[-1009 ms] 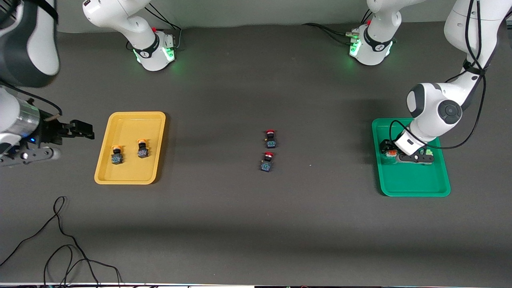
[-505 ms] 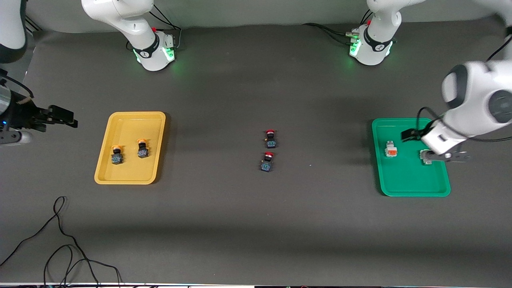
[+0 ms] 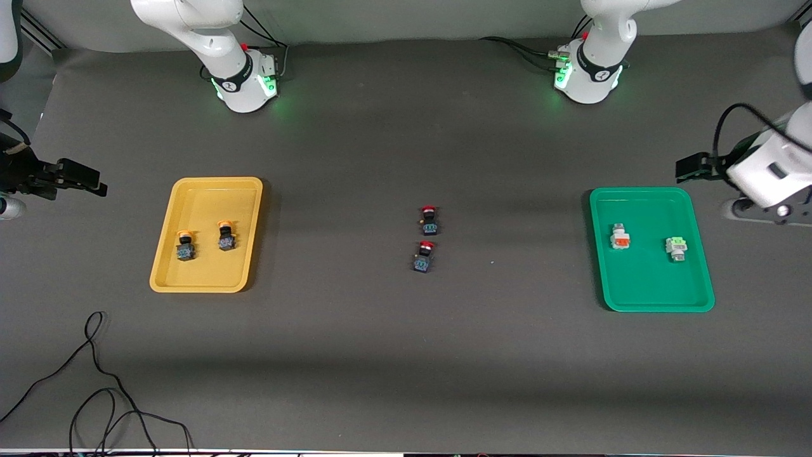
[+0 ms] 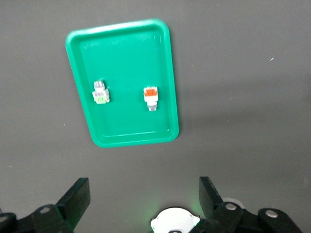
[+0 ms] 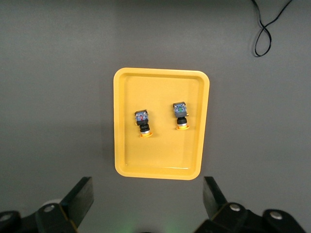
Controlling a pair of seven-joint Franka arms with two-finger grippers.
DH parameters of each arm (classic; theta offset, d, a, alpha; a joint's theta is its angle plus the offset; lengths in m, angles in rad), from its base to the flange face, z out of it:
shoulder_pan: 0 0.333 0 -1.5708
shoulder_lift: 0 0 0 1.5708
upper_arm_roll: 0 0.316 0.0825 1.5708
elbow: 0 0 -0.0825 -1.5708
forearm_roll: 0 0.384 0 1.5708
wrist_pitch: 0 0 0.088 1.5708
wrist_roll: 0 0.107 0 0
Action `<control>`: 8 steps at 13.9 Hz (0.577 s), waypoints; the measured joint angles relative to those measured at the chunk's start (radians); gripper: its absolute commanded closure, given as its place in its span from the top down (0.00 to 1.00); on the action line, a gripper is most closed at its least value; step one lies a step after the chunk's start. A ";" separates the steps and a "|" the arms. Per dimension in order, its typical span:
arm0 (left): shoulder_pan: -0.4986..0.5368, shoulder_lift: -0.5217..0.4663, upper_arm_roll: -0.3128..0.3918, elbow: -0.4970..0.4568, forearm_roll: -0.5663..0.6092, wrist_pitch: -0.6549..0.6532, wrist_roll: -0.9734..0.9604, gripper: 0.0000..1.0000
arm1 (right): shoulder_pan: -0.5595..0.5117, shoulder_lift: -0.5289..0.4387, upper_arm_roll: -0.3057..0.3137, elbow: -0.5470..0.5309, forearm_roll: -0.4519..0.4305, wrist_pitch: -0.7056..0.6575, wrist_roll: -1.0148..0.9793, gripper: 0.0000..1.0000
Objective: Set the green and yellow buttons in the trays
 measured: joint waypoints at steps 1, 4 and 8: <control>-0.008 0.007 0.000 0.032 0.000 -0.017 0.000 1.00 | -0.001 0.000 0.004 0.000 0.000 0.000 0.009 1.00; -0.034 0.030 0.000 0.065 0.000 -0.030 0.000 1.00 | -0.001 -0.001 0.012 0.002 -0.005 0.000 0.022 1.00; -0.049 0.045 0.002 0.066 0.000 -0.049 -0.001 1.00 | -0.001 -0.001 0.012 0.012 -0.007 0.003 0.025 1.00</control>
